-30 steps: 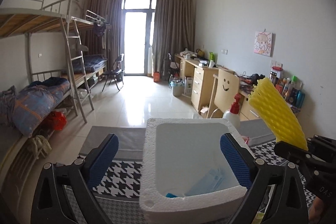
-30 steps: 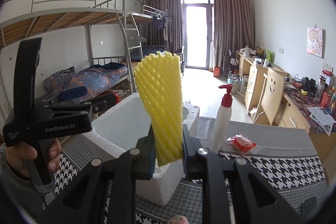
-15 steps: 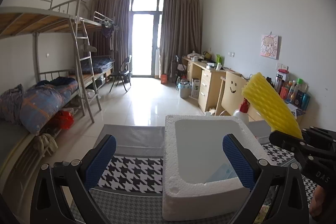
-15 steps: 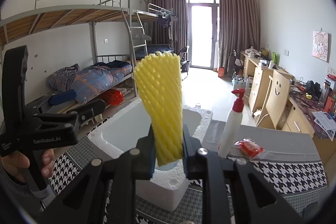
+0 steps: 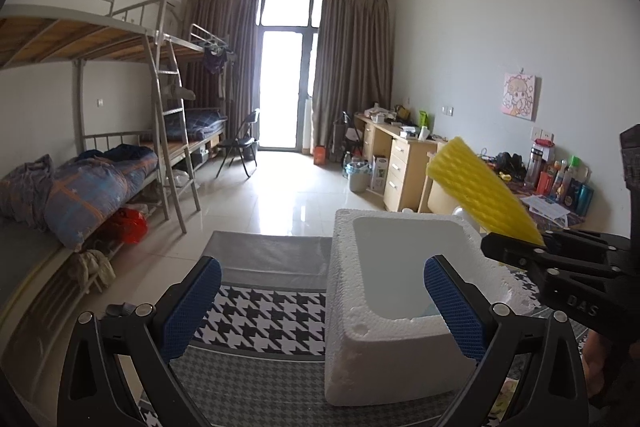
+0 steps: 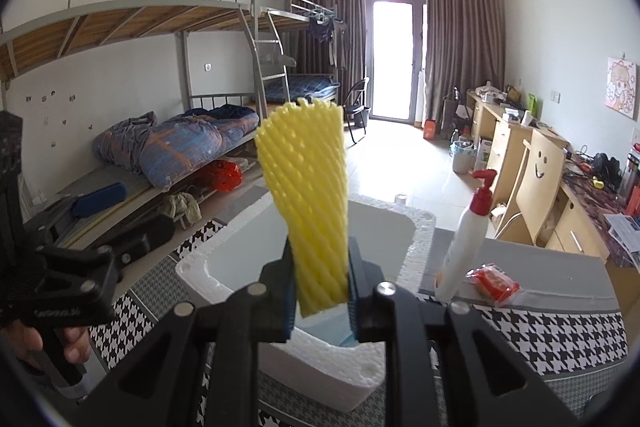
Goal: Organize soft objects
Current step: 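Lower the yellow foam net into the box and open the right tool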
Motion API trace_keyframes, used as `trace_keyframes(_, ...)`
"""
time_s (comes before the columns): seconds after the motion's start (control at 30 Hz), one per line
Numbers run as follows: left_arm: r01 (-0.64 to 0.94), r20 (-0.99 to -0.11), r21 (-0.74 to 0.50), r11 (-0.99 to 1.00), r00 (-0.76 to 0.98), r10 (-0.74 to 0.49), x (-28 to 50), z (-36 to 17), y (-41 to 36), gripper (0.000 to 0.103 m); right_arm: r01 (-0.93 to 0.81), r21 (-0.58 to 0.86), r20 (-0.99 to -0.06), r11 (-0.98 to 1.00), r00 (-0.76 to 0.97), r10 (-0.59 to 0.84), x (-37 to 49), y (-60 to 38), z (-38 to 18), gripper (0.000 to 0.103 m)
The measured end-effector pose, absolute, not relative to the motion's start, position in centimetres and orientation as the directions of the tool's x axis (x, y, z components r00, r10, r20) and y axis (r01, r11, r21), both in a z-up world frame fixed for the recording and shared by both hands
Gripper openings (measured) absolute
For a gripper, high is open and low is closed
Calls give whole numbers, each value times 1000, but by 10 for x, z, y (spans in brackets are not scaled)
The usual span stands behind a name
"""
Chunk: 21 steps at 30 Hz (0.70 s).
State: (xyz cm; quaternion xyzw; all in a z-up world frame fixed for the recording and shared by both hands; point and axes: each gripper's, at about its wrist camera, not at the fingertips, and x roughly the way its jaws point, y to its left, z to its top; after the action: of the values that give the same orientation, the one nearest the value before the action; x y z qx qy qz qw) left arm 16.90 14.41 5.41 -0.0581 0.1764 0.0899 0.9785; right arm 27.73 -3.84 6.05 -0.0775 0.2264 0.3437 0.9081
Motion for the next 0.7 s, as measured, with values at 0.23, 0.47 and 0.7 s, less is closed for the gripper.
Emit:
trace_keyframes(0.23, -196, -342, -92, 976, 927, 154, 166, 55, 143, 102, -656, 26, -488, 754, 650, 582, 289, -33, 55, 24)
trace_keyframes(0.47, -194, -349, -103, 976, 926, 147, 165, 49, 148, 102, -651, 21, -515, 759, 643, 566, 294, -27, 49, 24)
trace_keyframes(0.7, -185, -363, -98, 978, 921, 138, 163, 45, 146, 102, -639, 26, -515, 769, 651, 558, 296, -27, 48, 71)
